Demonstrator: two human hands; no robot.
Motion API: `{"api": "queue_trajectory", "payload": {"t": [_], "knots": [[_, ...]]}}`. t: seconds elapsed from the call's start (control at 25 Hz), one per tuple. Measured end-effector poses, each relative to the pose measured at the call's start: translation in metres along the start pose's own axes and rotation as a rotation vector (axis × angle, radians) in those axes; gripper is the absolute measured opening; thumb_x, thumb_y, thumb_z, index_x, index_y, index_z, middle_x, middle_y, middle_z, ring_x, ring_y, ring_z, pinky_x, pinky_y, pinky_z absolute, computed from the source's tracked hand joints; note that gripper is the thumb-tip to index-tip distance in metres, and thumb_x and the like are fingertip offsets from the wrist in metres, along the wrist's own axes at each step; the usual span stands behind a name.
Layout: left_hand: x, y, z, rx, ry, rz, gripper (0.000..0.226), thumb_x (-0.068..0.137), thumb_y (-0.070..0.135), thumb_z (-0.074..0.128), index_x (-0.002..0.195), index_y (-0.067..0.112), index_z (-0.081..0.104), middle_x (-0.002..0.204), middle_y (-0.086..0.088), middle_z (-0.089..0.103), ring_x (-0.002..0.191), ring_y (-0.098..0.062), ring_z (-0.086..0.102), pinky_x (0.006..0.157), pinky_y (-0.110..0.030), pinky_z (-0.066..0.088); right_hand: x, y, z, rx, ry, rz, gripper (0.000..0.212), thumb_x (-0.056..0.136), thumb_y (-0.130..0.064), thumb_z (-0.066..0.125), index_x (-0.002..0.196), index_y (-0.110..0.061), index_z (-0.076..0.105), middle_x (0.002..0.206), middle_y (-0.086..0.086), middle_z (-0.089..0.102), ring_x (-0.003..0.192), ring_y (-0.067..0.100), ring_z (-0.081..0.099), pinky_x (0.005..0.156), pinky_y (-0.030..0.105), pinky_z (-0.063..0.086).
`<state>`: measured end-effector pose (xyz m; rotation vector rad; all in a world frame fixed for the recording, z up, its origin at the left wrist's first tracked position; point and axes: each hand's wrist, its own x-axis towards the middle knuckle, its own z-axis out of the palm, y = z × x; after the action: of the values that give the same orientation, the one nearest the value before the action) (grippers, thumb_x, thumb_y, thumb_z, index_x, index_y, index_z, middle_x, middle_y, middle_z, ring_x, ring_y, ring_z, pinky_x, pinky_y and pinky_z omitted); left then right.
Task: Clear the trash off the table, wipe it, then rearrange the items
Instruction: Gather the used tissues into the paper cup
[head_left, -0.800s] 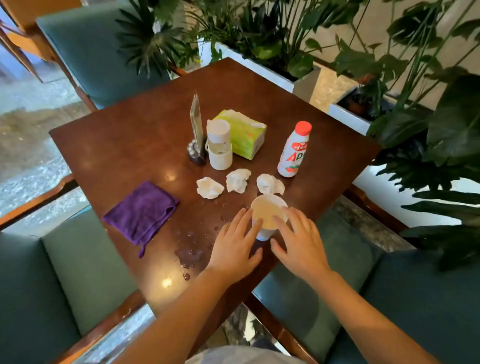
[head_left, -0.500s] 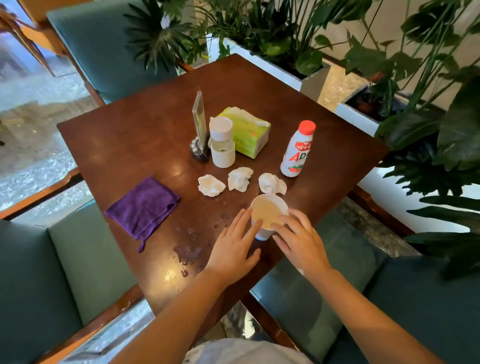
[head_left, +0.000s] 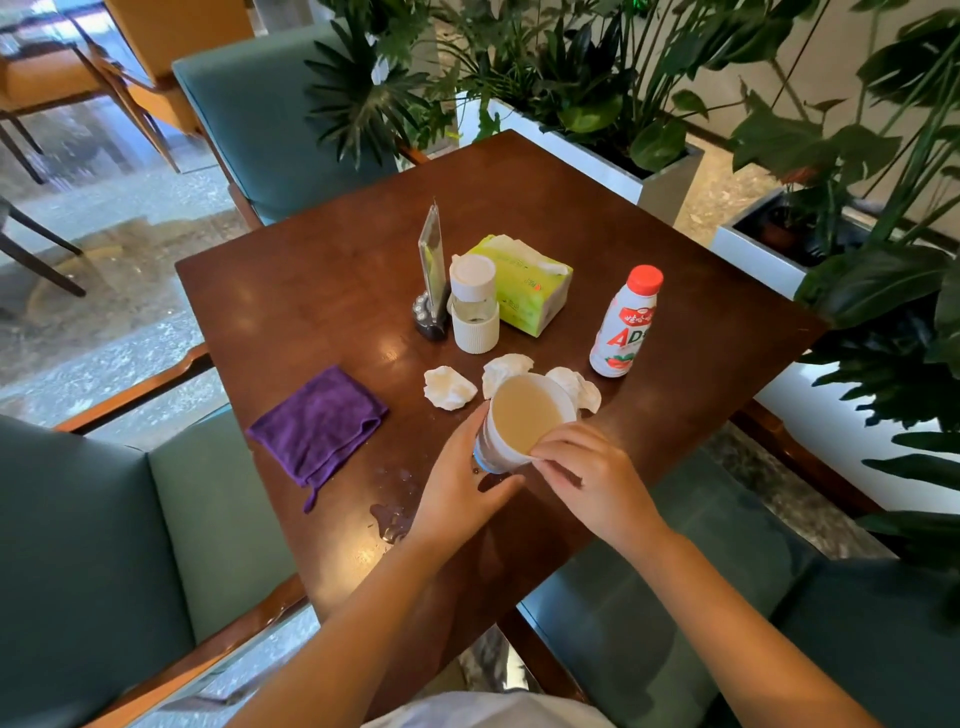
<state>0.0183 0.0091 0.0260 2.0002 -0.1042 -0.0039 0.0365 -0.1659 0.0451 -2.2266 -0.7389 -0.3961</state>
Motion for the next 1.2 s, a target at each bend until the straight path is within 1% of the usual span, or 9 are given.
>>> {"api": "queue_trajectory", "payload": {"t": [0.12, 0.24, 0.44, 0.52, 0.64, 0.72, 0.84, 1.0, 1.2], "knots": [[0.007, 0.001, -0.013, 0.057, 0.107, -0.002, 0.074, 0.069, 0.033, 0.081, 0.133, 0.026, 0.043, 0.124, 0.01, 0.048, 0.12, -0.002, 0.041, 0.095, -0.005, 0.03, 0.015, -0.005, -0.002, 0.175, -0.041, 0.074, 0.013, 0.074, 0.004, 0.074, 0.085, -0.002, 0.072, 0.084, 0.009, 0.071, 0.076, 0.016, 0.066, 0.069, 0.015, 0.052], [0.008, -0.003, -0.022, 0.003, 0.069, -0.05, 0.076, 0.062, 0.048, 0.078, 0.128, 0.037, 0.042, 0.123, 0.021, 0.05, 0.117, 0.003, 0.046, 0.094, -0.008, 0.037, 0.023, -0.006, 0.0, 0.265, -0.062, 0.098, 0.014, 0.075, 0.003, 0.073, 0.088, -0.002, 0.073, 0.087, 0.008, 0.071, 0.078, 0.014, 0.066, 0.069, 0.018, 0.056], [0.013, -0.014, -0.017, -0.037, 0.048, -0.172, 0.076, 0.061, 0.051, 0.078, 0.127, 0.035, 0.046, 0.121, 0.021, 0.057, 0.11, 0.005, 0.054, 0.091, -0.019, 0.049, 0.025, 0.003, 0.009, 0.353, -0.071, 0.177, 0.021, 0.076, -0.001, 0.073, 0.096, -0.006, 0.071, 0.096, 0.005, 0.068, 0.082, 0.015, 0.067, 0.068, 0.016, 0.055], [0.018, -0.019, -0.014, -0.045, 0.096, -0.21, 0.071, 0.064, 0.041, 0.08, 0.126, 0.032, 0.047, 0.123, 0.017, 0.057, 0.112, 0.003, 0.053, 0.091, -0.018, 0.046, 0.026, 0.016, 0.014, 0.406, 0.033, 0.229, 0.026, 0.078, -0.009, 0.073, 0.102, -0.013, 0.068, 0.106, 0.001, 0.064, 0.092, 0.015, 0.064, 0.073, 0.019, 0.055], [0.022, -0.026, -0.019, -0.045, 0.155, -0.269, 0.068, 0.067, 0.029, 0.081, 0.118, 0.049, 0.041, 0.116, 0.026, 0.053, 0.107, 0.014, 0.05, 0.082, -0.006, 0.044, 0.033, 0.064, 0.022, 0.109, 0.205, 0.42, 0.033, 0.081, -0.012, 0.07, 0.113, -0.015, 0.064, 0.119, 0.003, 0.06, 0.112, 0.02, 0.053, 0.09, 0.033, 0.048], [0.021, -0.029, -0.025, -0.034, 0.169, -0.295, 0.066, 0.067, 0.029, 0.08, 0.111, 0.056, 0.038, 0.109, 0.033, 0.05, 0.102, 0.024, 0.046, 0.073, 0.002, 0.041, 0.04, 0.099, 0.03, -0.184, 0.027, 0.589, 0.045, 0.085, -0.02, 0.067, 0.128, -0.018, 0.054, 0.139, 0.012, 0.046, 0.129, 0.03, 0.036, 0.1, 0.044, 0.038], [0.017, -0.03, -0.031, -0.011, 0.202, -0.308, 0.069, 0.067, 0.028, 0.08, 0.11, 0.06, 0.036, 0.108, 0.036, 0.048, 0.101, 0.026, 0.045, 0.073, 0.004, 0.039, 0.047, 0.134, 0.048, -0.435, -0.305, 0.575, 0.056, 0.088, -0.024, 0.062, 0.139, -0.025, 0.04, 0.15, 0.012, 0.029, 0.139, 0.031, 0.019, 0.099, 0.047, 0.04], [0.009, -0.035, -0.034, -0.02, 0.231, -0.343, 0.072, 0.067, 0.029, 0.081, 0.112, 0.062, 0.036, 0.11, 0.038, 0.048, 0.102, 0.018, 0.049, 0.073, -0.002, 0.042, 0.049, 0.155, 0.069, -0.495, -0.504, 0.534, 0.047, 0.092, -0.019, 0.053, 0.138, -0.022, 0.04, 0.142, 0.009, 0.039, 0.127, 0.029, 0.037, 0.092, 0.041, 0.047], [0.006, -0.038, -0.033, -0.02, 0.255, -0.347, 0.073, 0.066, 0.032, 0.081, 0.109, 0.068, 0.034, 0.11, 0.039, 0.047, 0.101, 0.012, 0.052, 0.077, -0.008, 0.043, 0.048, 0.146, 0.06, -0.21, -0.193, 0.712, 0.027, 0.089, -0.004, 0.057, 0.115, -0.003, 0.063, 0.122, 0.017, 0.059, 0.111, 0.03, 0.055, 0.091, 0.035, 0.045]]}}
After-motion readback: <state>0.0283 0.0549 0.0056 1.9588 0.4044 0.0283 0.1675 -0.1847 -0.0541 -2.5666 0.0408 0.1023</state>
